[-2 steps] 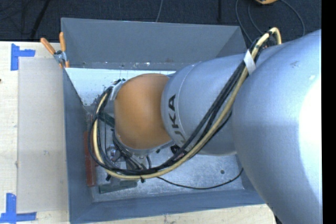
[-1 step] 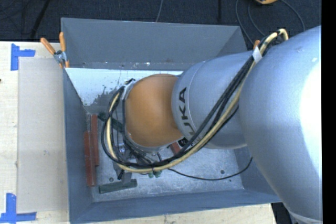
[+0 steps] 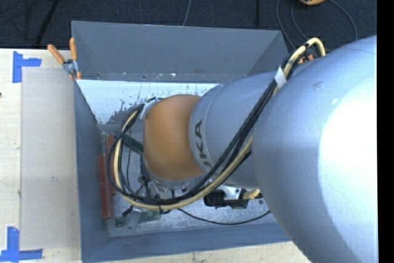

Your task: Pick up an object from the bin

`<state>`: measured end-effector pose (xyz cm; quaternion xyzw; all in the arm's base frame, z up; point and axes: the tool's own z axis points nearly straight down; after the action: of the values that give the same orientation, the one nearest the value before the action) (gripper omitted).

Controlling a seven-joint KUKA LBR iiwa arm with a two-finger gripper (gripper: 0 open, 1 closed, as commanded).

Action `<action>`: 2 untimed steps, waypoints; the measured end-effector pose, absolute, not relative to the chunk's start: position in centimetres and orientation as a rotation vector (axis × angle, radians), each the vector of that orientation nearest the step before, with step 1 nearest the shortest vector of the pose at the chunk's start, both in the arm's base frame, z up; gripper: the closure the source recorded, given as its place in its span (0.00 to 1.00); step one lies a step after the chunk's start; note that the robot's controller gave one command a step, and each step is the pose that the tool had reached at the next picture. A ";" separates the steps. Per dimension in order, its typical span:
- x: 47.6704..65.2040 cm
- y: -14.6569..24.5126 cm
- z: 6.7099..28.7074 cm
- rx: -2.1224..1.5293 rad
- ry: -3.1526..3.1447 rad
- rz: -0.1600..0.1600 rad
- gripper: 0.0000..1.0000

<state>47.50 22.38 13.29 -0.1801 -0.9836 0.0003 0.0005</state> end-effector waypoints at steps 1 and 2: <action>47.0 23.0 13.9 -0.651 -3.072 0.002 0.00; 47.1 20.8 9.7 -0.455 -3.111 -0.005 0.00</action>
Offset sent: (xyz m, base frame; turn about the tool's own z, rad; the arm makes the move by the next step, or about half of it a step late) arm -0.0037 -0.0333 -0.0629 -0.1341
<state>47.13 20.76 9.66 -0.1449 -0.9895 -0.0015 -0.0014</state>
